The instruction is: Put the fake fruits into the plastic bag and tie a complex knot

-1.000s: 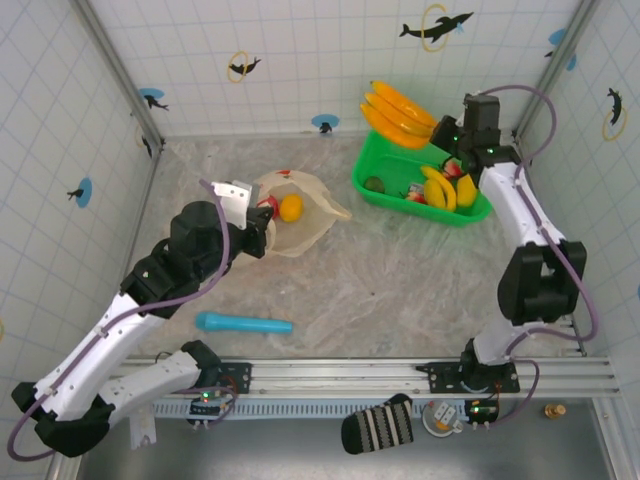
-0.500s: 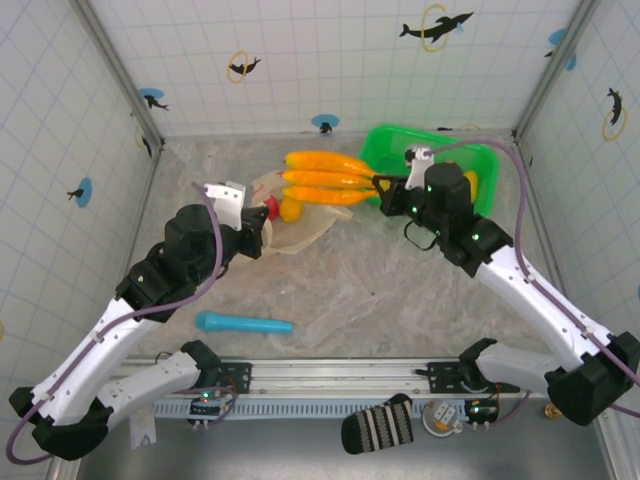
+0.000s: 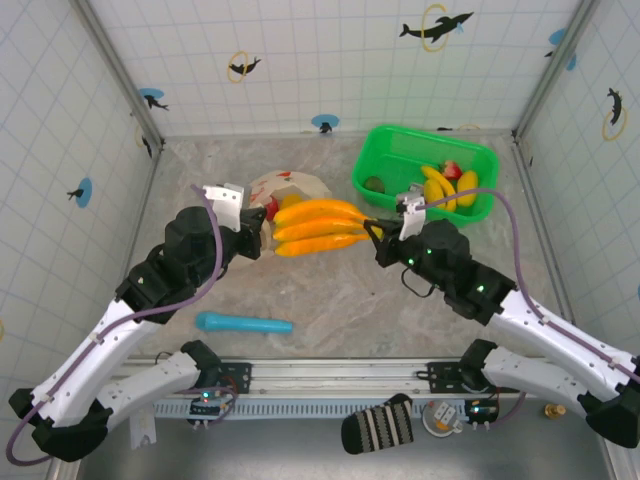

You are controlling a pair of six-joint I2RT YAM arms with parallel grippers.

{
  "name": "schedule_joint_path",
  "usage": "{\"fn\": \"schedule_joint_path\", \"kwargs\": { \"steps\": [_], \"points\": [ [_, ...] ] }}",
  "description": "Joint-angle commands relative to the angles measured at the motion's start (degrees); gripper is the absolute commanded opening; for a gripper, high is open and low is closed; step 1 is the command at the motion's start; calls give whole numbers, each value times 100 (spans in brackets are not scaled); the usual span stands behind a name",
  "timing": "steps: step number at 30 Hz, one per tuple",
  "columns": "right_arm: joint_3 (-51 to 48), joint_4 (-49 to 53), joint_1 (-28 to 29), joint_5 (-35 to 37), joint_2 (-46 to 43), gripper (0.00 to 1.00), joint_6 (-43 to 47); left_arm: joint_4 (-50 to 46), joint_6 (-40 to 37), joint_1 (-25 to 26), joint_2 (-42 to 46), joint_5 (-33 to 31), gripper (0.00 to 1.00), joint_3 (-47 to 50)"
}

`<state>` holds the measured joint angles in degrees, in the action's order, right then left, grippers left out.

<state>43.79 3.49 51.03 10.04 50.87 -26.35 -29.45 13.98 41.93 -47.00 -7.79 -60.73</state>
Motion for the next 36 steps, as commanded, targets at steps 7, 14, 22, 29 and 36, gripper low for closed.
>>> {"fn": "schedule_joint_path", "kwargs": {
  "steps": [7,14,22,29,36],
  "points": [
    [-142,-457,623,2254,820,0,-6,10,96,-36,130,171,0,78],
    [567,-240,640,3016,1777,0,11,-42,96,-36,121,258,0,146],
    [1668,-152,1073,3597,3000,0,658,114,96,-36,-92,498,0,158],
    [2204,-349,1472,3829,3887,0,987,202,96,-36,-330,438,0,-117],
    [2051,-956,1490,3347,4059,0,1071,202,61,-36,-378,408,0,-146]
  ]
}}
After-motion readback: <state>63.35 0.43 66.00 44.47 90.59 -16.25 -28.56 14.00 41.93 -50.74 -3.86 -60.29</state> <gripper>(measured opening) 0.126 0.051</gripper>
